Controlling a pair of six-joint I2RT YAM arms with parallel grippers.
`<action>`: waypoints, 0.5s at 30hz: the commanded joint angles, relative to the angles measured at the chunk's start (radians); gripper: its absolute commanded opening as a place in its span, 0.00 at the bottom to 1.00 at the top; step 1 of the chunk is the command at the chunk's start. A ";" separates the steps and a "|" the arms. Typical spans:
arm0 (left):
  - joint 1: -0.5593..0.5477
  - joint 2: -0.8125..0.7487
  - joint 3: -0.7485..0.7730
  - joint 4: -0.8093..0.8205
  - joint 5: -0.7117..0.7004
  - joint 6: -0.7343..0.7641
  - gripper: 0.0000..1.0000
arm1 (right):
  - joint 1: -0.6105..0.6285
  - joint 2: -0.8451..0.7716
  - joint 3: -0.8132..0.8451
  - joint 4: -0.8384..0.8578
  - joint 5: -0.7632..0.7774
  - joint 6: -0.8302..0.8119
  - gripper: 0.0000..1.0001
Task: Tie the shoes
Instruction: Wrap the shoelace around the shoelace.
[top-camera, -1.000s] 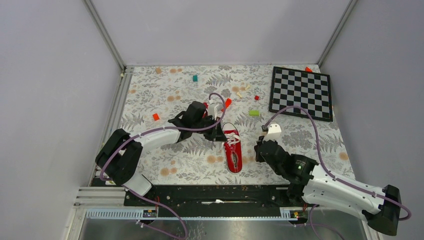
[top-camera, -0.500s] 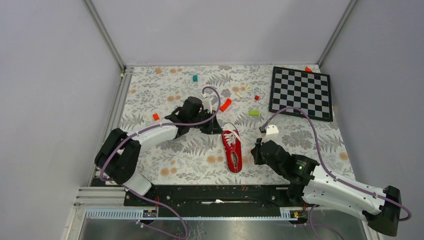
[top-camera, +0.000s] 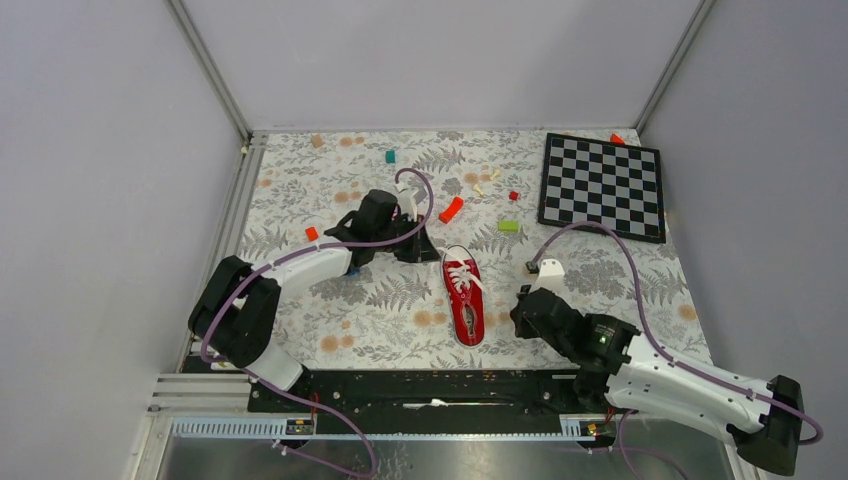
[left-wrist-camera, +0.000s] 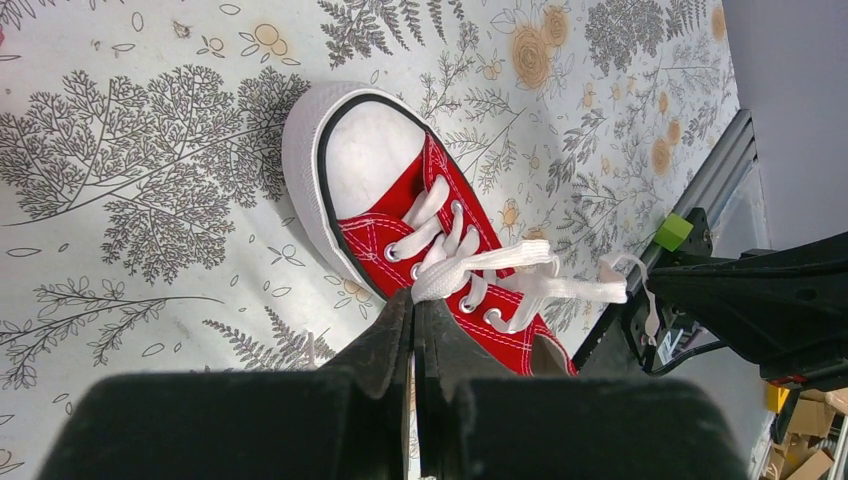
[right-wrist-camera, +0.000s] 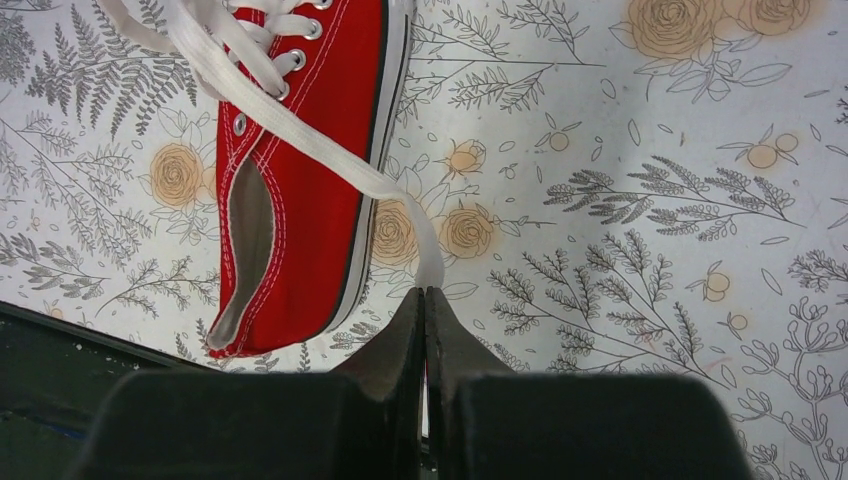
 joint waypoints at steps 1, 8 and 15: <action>0.014 -0.026 0.020 0.061 -0.024 0.001 0.00 | -0.005 -0.056 0.000 -0.067 0.025 0.054 0.00; 0.021 -0.049 0.020 0.069 -0.008 -0.007 0.00 | -0.005 -0.153 0.030 -0.190 0.101 0.100 0.00; 0.020 -0.051 0.016 0.096 0.023 -0.028 0.00 | -0.005 -0.087 0.009 -0.159 -0.006 0.105 0.00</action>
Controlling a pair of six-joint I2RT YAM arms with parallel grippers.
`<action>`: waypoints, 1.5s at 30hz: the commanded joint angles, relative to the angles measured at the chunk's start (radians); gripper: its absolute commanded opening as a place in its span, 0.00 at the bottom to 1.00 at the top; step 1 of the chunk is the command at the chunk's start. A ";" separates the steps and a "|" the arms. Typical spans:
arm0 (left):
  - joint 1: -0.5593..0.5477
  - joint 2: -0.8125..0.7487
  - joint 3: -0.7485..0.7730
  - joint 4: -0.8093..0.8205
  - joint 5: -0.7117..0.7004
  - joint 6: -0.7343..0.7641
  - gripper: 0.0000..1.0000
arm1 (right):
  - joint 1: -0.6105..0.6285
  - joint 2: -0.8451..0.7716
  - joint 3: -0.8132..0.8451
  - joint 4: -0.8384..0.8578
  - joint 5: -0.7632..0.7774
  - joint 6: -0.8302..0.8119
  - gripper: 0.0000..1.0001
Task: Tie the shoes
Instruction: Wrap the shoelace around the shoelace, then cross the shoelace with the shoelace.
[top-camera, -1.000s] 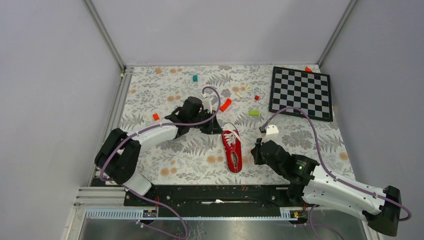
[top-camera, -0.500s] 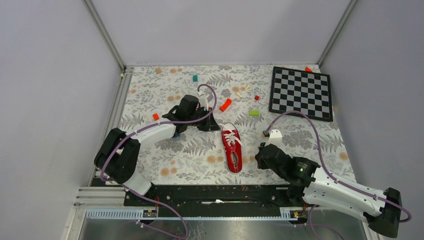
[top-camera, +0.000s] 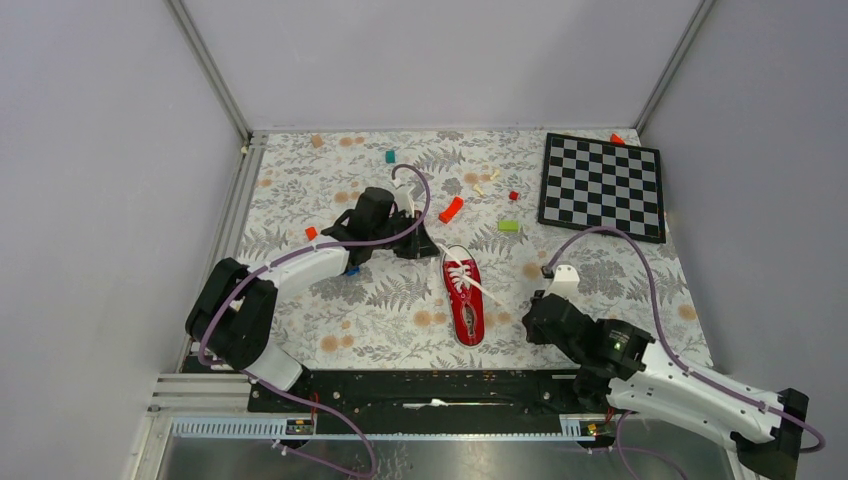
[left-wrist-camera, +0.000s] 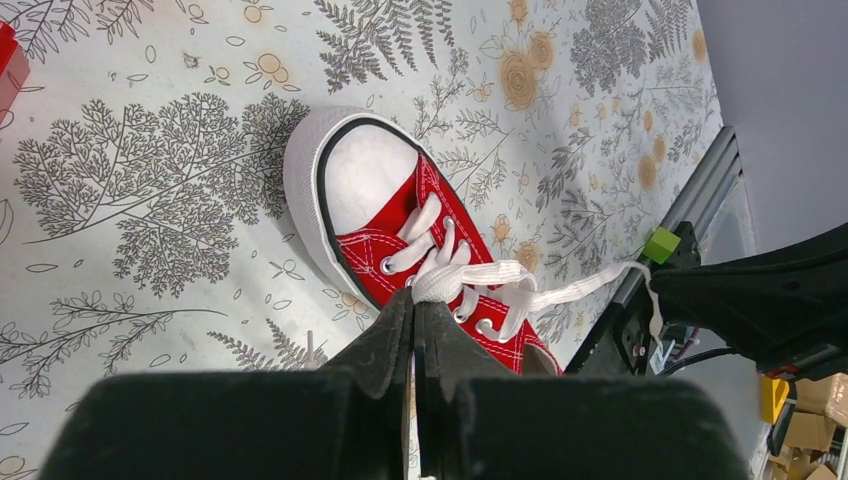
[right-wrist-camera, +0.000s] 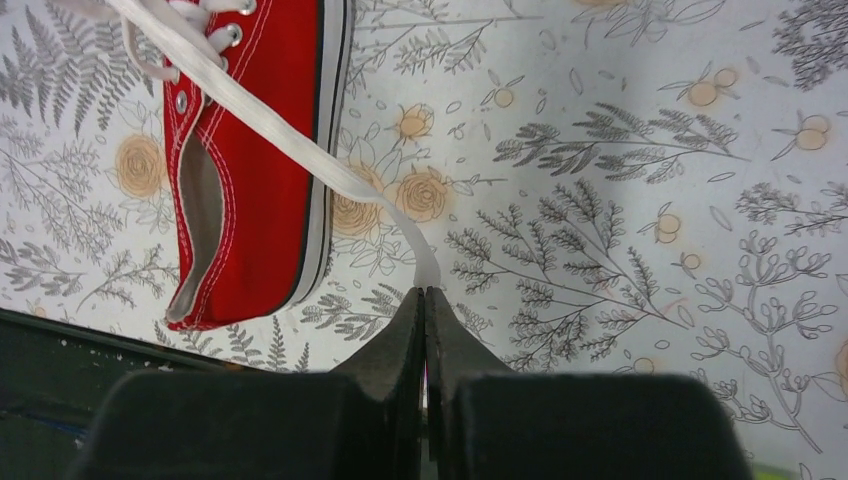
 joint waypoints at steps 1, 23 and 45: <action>0.005 -0.033 0.012 0.089 0.034 -0.029 0.00 | -0.004 0.054 0.000 0.044 -0.078 0.009 0.00; -0.053 -0.087 -0.025 0.062 0.094 0.059 0.00 | -0.035 0.278 0.160 0.194 -0.158 -0.227 0.46; -0.066 -0.121 -0.029 0.029 0.068 0.119 0.00 | -0.380 0.618 0.205 0.581 -0.731 -0.228 0.37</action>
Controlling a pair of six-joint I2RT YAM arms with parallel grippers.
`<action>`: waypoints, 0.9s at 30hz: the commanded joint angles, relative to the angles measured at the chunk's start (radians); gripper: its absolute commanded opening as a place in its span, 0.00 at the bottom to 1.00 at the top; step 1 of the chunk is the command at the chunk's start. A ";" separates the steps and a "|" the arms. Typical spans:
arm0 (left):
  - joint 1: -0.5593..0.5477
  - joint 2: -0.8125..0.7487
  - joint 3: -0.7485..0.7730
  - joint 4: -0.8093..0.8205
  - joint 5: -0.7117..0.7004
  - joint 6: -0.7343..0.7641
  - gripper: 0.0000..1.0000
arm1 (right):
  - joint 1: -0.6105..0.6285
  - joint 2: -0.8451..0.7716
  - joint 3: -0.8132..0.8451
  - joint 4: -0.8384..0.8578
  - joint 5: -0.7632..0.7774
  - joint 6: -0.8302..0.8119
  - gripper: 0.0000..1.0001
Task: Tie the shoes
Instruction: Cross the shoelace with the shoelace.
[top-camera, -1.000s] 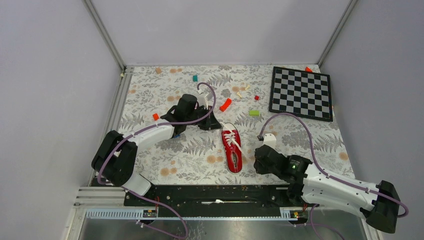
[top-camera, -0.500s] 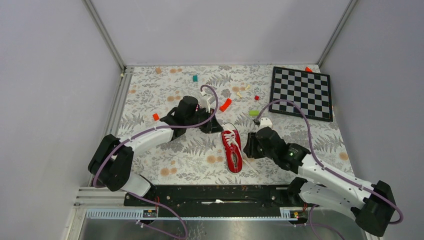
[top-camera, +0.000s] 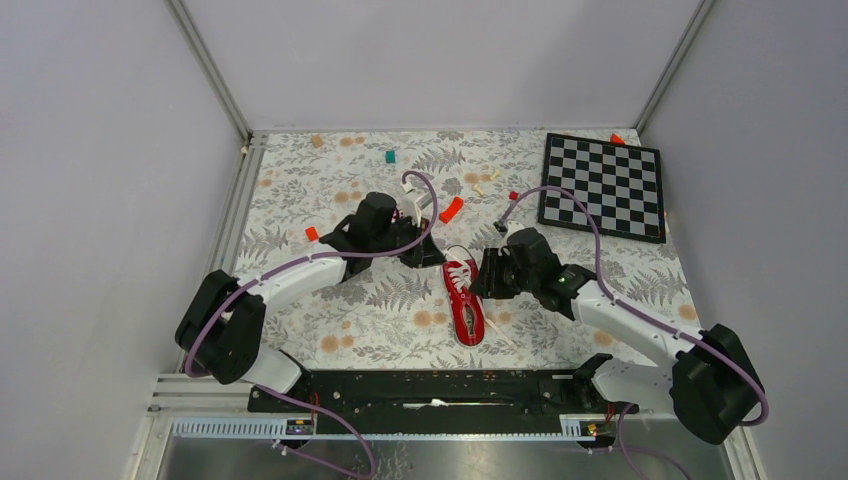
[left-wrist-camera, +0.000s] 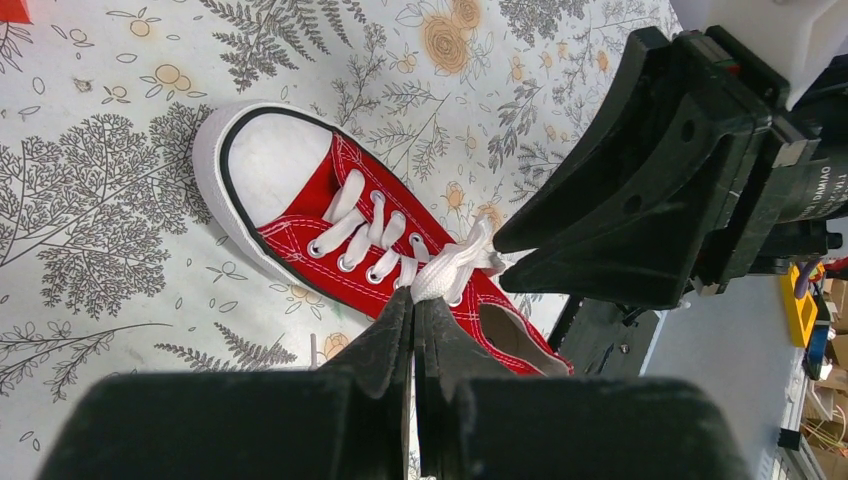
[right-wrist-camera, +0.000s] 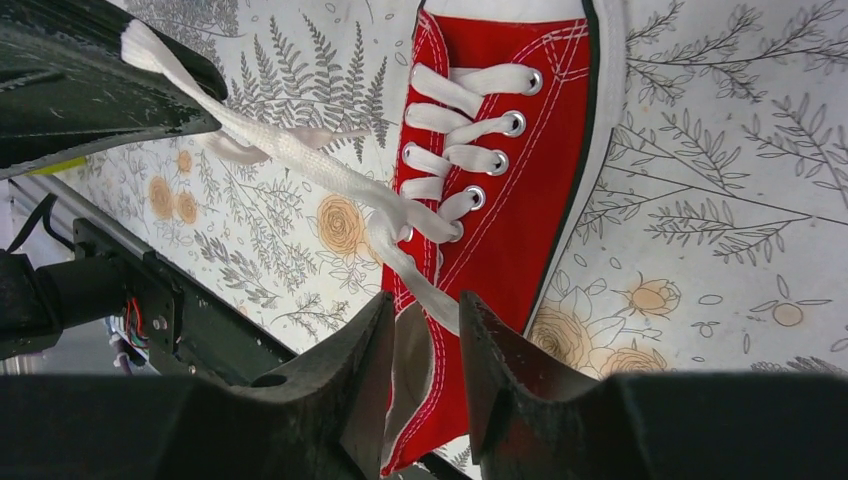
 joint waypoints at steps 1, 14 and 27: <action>-0.008 -0.042 0.001 0.016 0.000 0.022 0.00 | -0.006 0.027 0.041 0.060 -0.059 -0.018 0.36; -0.009 -0.033 0.015 0.002 -0.004 0.021 0.00 | -0.004 0.055 0.039 0.074 -0.110 -0.020 0.08; -0.011 -0.047 0.019 -0.028 -0.012 0.038 0.00 | -0.003 0.126 0.076 0.102 -0.060 -0.044 0.03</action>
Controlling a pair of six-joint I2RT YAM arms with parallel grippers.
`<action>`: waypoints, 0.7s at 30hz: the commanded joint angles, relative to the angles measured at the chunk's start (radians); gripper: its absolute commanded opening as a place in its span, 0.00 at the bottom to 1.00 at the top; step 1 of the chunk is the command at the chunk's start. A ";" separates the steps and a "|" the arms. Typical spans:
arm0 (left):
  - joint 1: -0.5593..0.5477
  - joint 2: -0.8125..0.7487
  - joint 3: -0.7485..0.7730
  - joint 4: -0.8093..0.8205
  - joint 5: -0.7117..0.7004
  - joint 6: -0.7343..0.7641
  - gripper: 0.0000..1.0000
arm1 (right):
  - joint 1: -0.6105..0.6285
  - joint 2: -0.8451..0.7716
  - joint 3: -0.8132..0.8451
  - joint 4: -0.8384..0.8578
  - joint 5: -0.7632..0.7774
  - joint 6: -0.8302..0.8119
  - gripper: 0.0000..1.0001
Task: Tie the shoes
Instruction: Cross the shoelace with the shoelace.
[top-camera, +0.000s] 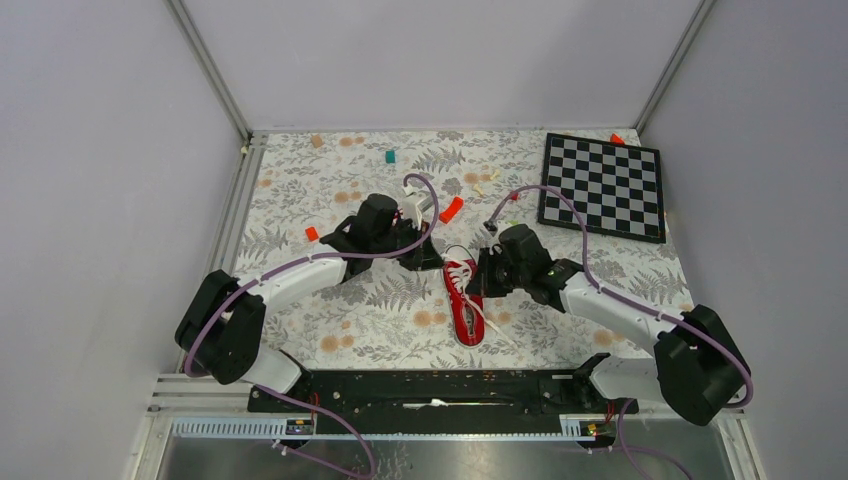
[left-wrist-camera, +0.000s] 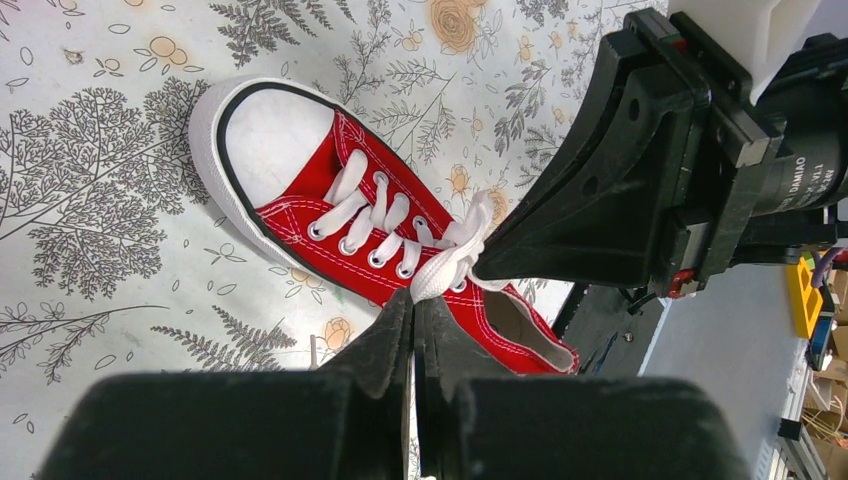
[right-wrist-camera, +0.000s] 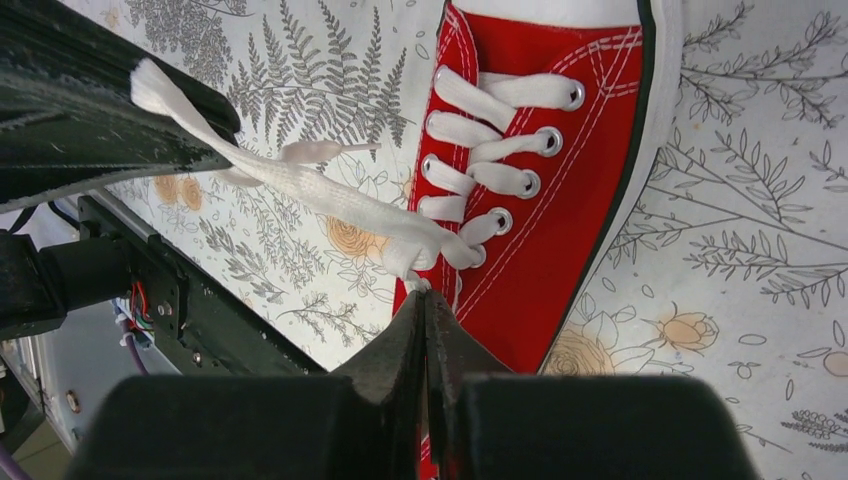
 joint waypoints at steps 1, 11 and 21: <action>-0.004 -0.047 0.022 0.011 -0.011 0.031 0.00 | -0.002 0.026 0.063 0.042 0.024 -0.032 0.03; -0.004 -0.073 0.040 -0.069 0.006 0.026 0.00 | -0.002 0.059 0.072 0.047 0.054 -0.058 0.02; -0.005 -0.078 0.061 -0.083 0.032 -0.017 0.00 | -0.002 0.093 0.075 0.074 0.062 -0.057 0.02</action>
